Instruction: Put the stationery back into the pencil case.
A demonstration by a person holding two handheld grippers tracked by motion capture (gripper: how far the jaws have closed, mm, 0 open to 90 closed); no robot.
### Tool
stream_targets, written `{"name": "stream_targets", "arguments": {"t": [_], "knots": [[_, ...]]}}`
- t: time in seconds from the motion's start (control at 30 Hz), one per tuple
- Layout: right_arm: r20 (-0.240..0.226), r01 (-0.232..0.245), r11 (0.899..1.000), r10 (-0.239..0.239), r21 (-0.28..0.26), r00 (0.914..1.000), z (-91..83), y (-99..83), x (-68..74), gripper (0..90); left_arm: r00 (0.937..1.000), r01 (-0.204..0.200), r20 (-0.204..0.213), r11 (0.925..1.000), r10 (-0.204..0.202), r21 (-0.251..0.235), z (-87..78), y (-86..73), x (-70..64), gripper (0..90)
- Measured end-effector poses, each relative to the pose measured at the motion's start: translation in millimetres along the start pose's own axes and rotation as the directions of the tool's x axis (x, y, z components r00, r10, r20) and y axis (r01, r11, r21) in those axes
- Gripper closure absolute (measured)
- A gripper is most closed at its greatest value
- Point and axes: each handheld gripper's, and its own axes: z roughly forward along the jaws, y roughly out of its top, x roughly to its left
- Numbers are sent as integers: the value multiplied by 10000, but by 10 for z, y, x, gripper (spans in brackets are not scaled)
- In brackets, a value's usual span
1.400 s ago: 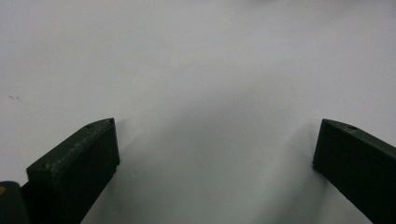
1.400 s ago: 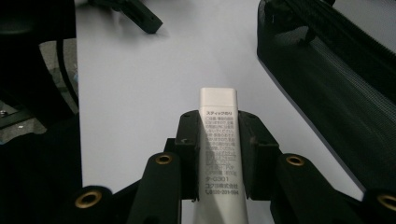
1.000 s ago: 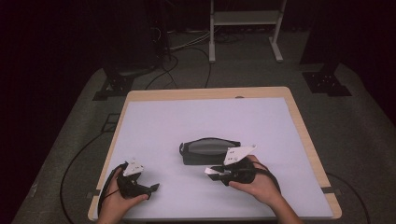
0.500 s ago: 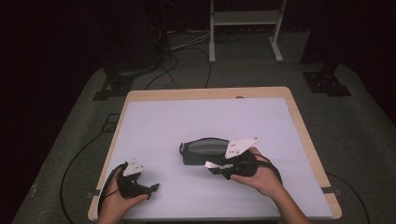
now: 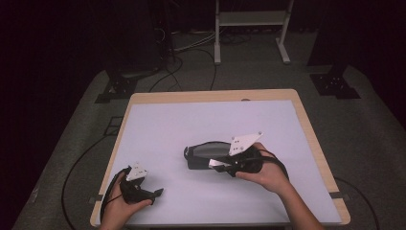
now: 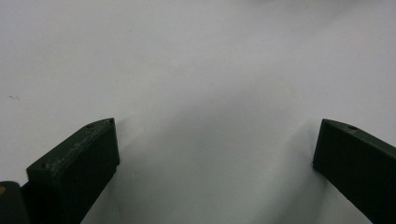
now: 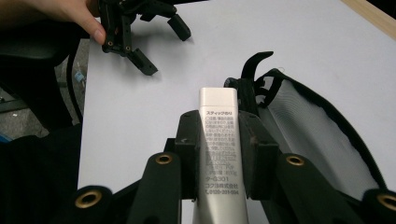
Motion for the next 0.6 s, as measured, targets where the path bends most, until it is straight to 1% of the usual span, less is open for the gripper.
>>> {"name": "stream_targets", "arguments": {"t": [0.2,0.47,0.6], "knots": [[-80,185,9998,-185,76,9998,5,49,-92,703,10000,-6,0,10000,6,3,0,1,1,0],[-111,267,9995,-265,165,9996,24,84,-189,703,10000,10,-6,10000,-10,-12,1,0,-1,0],[-117,292,9994,-290,203,9995,44,97,-271,703,10000,29,-2,10000,-29,-24,1,0,-2,0]]}}
